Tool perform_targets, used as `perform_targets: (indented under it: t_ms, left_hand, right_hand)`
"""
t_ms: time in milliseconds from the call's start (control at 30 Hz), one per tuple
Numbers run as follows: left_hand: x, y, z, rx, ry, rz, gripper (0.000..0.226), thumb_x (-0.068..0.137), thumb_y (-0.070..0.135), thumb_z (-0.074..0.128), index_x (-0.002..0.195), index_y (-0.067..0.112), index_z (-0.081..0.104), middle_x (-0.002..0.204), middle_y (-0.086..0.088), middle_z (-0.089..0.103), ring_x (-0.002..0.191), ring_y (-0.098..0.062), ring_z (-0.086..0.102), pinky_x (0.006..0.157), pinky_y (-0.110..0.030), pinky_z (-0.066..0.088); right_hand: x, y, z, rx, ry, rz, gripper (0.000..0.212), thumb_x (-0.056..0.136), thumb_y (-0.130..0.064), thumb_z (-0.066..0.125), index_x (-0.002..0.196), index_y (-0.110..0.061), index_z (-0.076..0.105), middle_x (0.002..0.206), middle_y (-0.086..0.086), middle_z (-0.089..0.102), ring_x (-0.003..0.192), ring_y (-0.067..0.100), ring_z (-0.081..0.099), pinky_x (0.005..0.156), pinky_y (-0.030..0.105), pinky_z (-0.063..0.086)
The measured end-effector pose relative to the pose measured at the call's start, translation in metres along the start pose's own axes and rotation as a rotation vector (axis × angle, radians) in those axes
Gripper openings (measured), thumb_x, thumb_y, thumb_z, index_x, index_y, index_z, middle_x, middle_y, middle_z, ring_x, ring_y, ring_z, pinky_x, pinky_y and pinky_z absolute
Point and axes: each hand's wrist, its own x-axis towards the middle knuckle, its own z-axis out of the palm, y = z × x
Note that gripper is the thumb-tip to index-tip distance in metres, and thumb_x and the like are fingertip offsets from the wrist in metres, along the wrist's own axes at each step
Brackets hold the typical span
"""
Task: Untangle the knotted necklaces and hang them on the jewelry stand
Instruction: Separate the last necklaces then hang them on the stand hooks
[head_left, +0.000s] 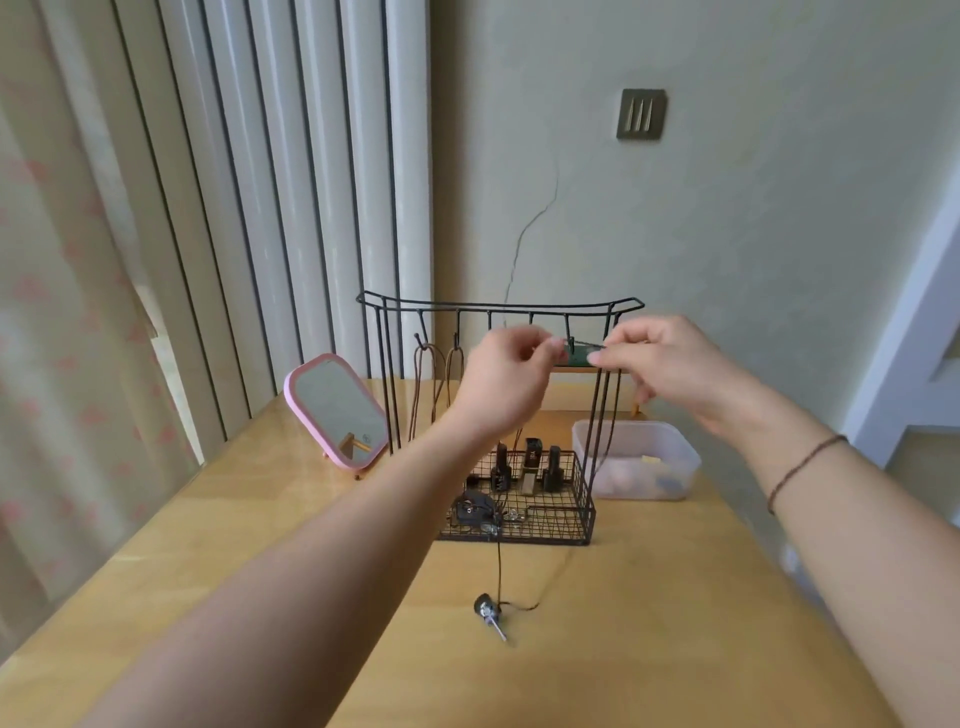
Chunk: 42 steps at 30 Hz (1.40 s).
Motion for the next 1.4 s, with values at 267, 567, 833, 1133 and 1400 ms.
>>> perform_targets:
  t_ms: [267,567,833,1133,1400]
  left_hand:
    - [0.050,0.007,0.010,0.723,0.195,0.118,0.019,0.093,0.039,0.062,0.095,0.026,0.075,0.082,0.001,0.070,0.076,-0.026,0.065,0.066,-0.033,0.056]
    - [0.038,0.007,0.024,1.074,0.026,0.230,0.013,0.095,0.025,0.055,0.103,0.019,0.064,0.081,0.000,0.054,0.073,-0.028,0.055,0.059,-0.032,0.040]
    - [0.038,0.011,0.028,0.888,-0.025,0.167,0.015,0.097,0.025,0.061,0.106,0.013,0.061,0.090,-0.005,0.057,0.079,-0.026,0.057,0.064,-0.037,0.049]
    - [0.045,0.006,0.033,0.725,-0.017,0.164,0.024,0.090,-0.003,0.059,0.106,0.013,0.067,0.097,-0.007,0.064,0.083,-0.027,0.063,0.074,-0.039,0.060]
    - [0.049,0.009,0.037,0.714,-0.001,0.163,0.025,0.083,-0.004,0.059,0.103,0.008,0.069,0.098,-0.012,0.064,0.082,-0.031,0.063,0.073,-0.042,0.061]
  right_hand:
    - [0.028,0.043,0.016,0.210,0.204,0.139,0.019,0.098,-0.024,0.063,0.084,-0.013,0.068,0.044,-0.004,0.052,0.040,0.018,0.052,0.070,0.048,0.058]
    - [-0.013,0.071,0.078,-0.136,0.047,0.034,0.018,0.100,-0.038,0.054,0.109,-0.025,0.063,0.079,-0.010,0.062,0.074,0.011,0.065,0.062,0.016,0.044]
    - [-0.060,0.089,0.143,-0.105,-0.114,-0.082,0.030,0.102,-0.024,0.050,0.076,-0.012,0.060,0.079,0.006,0.061,0.074,0.013,0.053,0.064,0.020,0.036]
    - [-0.137,0.140,0.169,-0.302,-0.302,-0.343,0.044,0.096,-0.053,0.036,0.098,-0.017,0.061,0.147,-0.011,0.031,0.144,0.000,0.007,0.116,0.022,0.015]
    - [-0.160,0.130,0.150,-0.013,-0.398,-0.202,0.024,0.104,-0.040,0.040,0.093,-0.025,0.056,0.077,-0.005,0.067,0.080,0.007,0.062,0.106,0.015,0.035]
